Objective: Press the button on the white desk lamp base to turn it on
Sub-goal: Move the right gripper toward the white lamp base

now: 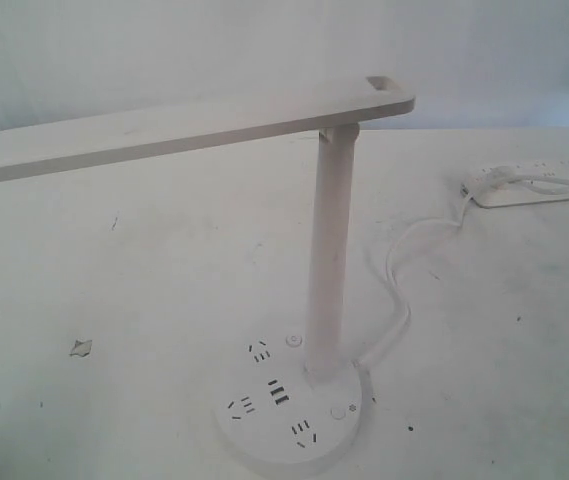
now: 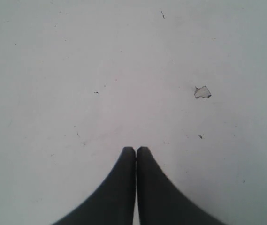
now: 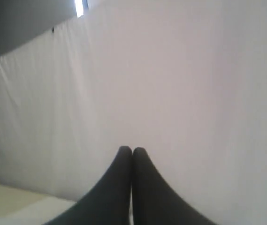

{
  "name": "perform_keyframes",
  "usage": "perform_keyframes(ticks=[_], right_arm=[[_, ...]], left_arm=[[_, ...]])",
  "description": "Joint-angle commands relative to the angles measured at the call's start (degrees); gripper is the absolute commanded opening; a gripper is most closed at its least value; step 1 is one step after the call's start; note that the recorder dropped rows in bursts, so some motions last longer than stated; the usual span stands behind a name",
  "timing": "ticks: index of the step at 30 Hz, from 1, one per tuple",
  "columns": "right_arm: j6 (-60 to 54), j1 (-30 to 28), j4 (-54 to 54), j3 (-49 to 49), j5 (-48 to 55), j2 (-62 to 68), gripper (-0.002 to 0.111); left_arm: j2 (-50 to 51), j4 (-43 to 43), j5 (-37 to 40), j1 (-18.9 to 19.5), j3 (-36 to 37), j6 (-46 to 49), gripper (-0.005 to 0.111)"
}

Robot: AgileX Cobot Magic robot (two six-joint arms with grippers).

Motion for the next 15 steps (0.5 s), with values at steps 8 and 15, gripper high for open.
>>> perform_keyframes(ticks=[8, 15], right_arm=[[6.7, 0.1, -20.6, 2.7, 0.3, 10.3, 0.000], [14.5, 0.1, -21.7, 6.3, -2.6, 13.0, 0.000]], left_arm=[[-0.2, -0.1, 0.4, 0.0, 0.1, -0.1, 0.000], [-0.2, -0.1, 0.4, 0.0, 0.1, -0.1, 0.000]])
